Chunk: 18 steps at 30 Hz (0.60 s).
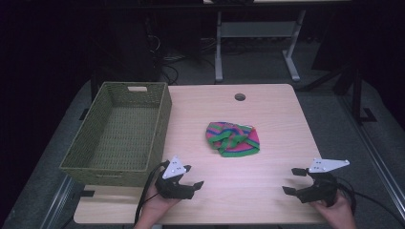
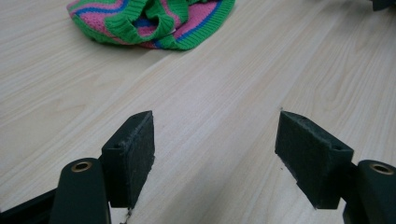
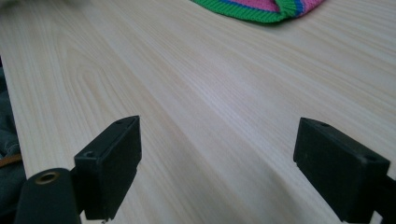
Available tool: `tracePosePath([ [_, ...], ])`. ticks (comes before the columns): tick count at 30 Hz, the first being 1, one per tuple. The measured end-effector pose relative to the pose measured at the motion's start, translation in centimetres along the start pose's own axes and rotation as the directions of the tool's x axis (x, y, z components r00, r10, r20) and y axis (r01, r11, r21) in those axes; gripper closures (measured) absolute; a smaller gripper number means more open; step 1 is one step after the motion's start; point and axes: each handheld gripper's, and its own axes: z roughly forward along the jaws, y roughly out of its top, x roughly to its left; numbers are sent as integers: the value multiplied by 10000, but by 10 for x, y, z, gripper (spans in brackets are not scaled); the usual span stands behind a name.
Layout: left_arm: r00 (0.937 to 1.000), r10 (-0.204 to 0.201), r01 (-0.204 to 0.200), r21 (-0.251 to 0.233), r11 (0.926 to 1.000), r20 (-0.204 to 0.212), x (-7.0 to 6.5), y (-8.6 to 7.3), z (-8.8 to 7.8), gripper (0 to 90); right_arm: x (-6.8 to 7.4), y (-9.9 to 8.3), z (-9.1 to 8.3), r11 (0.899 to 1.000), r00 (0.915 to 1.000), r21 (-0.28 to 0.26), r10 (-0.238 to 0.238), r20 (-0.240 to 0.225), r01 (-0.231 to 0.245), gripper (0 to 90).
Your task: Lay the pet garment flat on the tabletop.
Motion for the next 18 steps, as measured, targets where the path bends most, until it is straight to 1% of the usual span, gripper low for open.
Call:
tracePosePath([
  [2,9999,-126,125,75,9999,54,0,-1,1,279,0,4,3,9999,9999,117,-58,-95,59,149],
  [4,10000,-27,27,136,9999,-7,0,-1,0,271,2,8,5,9996,9996,167,-245,-126,247,149],
  [5,10000,-27,27,136,9999,-7,0,-1,0,268,2,8,5,9996,9996,167,-245,-126,247,149],
  [6,10000,38,-38,117,9999,-38,-1,-1,-1,269,4,12,5,9991,9989,146,-401,-262,405,149],
  [7,10000,84,-84,64,9999,-48,-1,-2,-3,269,4,12,5,9991,9989,146,-401,-262,405,149],
  [8,9999,101,-100,125,9999,-38,-1,-2,-4,269,4,15,4,9988,9983,114,-478,-345,482,148],
  [9,10000,76,-75,115,9999,-47,-1,-3,-4,269,5,18,3,9981,9977,100,-602,-297,605,148],
  [10,10000,21,-21,101,9999,-32,1,-3,-4,269,5,20,3,9980,9975,91,-623,-335,626,148],
  [11,9999,-151,151,37,9999,-1,2,-3,-4,266,6,26,3,9973,9963,44,-729,-457,732,148],
  [13,9998,-201,201,34,9998,12,3,-3,-3,261,5,31,3,9963,9947,103,-848,-586,856,148],
  [15,9994,-304,305,-17,9995,164,3,-3,-4,263,4,38,6,9958,9937,331,-832,-749,858,148],
  [17,9991,-315,320,-178,9993,299,2,-2,-5,264,3,43,9,9952,9917,446,-826,-981,873,148],
  [18,9991,-307,314,-230,9992,288,1,-1,-6,264,3,46,11,9947,9911,495,-842,-1032,897,148],
])
